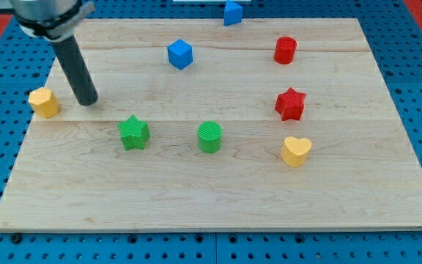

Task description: Move yellow hexagon closer to the blue cube

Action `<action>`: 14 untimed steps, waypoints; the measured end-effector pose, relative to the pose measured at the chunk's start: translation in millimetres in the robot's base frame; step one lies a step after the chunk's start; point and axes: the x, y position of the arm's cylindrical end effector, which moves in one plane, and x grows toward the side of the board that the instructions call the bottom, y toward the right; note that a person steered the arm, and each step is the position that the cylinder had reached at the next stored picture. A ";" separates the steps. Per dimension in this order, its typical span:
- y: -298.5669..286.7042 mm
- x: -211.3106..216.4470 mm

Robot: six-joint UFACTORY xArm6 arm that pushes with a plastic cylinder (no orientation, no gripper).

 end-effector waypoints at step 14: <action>34.8 67.2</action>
